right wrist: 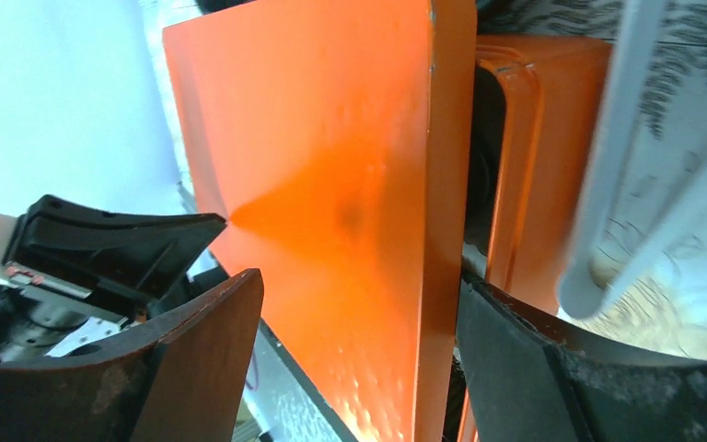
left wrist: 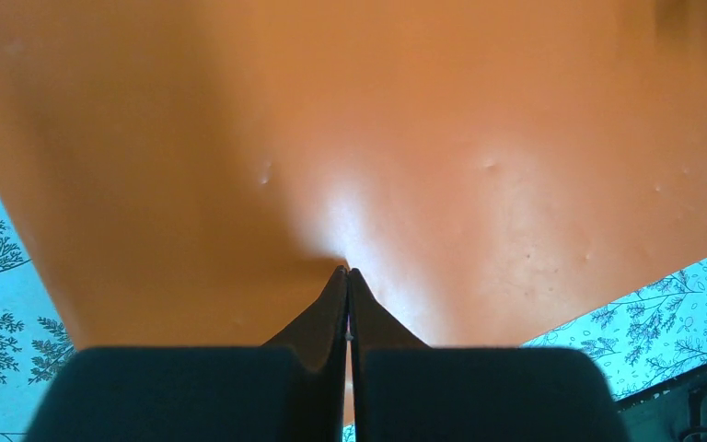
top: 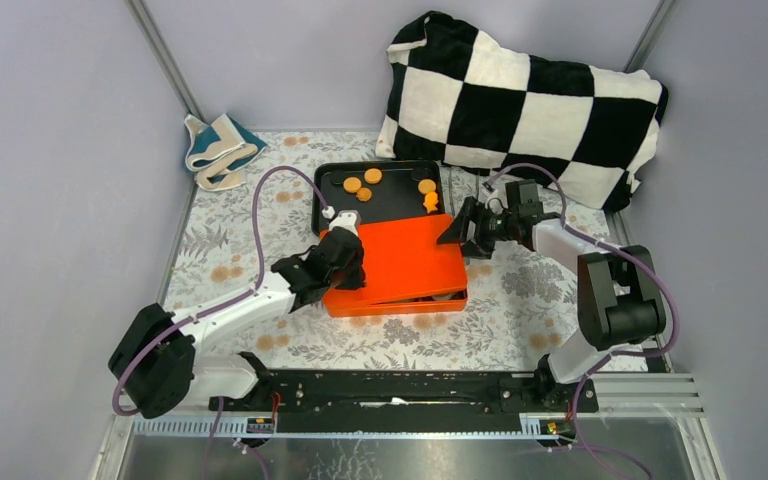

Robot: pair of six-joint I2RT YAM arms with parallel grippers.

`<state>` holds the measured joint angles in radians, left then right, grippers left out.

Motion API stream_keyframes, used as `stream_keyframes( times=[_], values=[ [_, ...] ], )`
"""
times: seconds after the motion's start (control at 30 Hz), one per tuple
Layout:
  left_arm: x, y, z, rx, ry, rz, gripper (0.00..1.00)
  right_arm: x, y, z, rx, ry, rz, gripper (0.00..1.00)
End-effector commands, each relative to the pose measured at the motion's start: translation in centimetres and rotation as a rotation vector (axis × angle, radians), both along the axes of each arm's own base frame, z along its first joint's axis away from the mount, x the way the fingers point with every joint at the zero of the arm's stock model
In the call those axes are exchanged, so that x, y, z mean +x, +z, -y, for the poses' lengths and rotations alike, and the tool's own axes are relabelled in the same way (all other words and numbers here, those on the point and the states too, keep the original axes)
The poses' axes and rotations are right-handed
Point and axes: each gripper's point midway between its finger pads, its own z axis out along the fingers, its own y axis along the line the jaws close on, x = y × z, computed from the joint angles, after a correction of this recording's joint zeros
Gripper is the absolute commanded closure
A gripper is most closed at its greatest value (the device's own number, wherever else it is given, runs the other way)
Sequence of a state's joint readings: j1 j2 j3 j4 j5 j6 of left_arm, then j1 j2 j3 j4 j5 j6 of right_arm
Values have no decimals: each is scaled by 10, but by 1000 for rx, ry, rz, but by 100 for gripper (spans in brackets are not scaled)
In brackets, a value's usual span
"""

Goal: Pack the cookies

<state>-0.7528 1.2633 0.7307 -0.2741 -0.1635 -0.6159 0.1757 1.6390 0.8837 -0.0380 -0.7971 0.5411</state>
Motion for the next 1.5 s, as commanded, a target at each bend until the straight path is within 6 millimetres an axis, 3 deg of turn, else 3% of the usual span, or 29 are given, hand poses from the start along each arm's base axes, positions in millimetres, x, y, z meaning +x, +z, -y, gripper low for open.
stream_keyframes(
  times=[0.0,0.17,0.3,0.47,0.57,0.67,0.73,0.8,0.9,1.07,1.17,1.37,1.47],
  values=[
    [6,6,11,-37,-19,30,100,5,3,34,-230,-100,18,19],
    [5,4,13,-41,-24,26,100,1,20,54,-338,-172,39,20],
    [4,0,16,-45,-33,13,100,-4,29,55,-332,-179,63,22],
    [3,-2,19,-53,-39,0,100,-9,12,72,-429,-230,7,24],
    [14,19,-2,-4,58,50,100,-6,0,86,-511,-273,-9,28],
    [39,68,-31,-27,183,157,100,-3,-5,92,-544,-297,-11,31],
    [56,96,-38,-55,211,221,100,-2,-8,95,-560,-309,-16,32],
    [73,108,-37,-44,211,254,100,-3,-13,97,-571,-308,-31,34],
    [103,101,-27,2,212,239,100,-9,-23,94,-563,-288,-63,49],
    [150,54,17,14,140,161,100,-29,-36,89,-527,-266,-110,80],
    [167,33,38,9,98,111,100,-55,-37,92,-533,-245,-141,97],
    [175,9,50,25,62,75,100,-103,11,85,-476,-173,-44,100],
    [174,-3,59,6,27,40,100,-132,20,73,-512,-54,-23,100]
  ],
)
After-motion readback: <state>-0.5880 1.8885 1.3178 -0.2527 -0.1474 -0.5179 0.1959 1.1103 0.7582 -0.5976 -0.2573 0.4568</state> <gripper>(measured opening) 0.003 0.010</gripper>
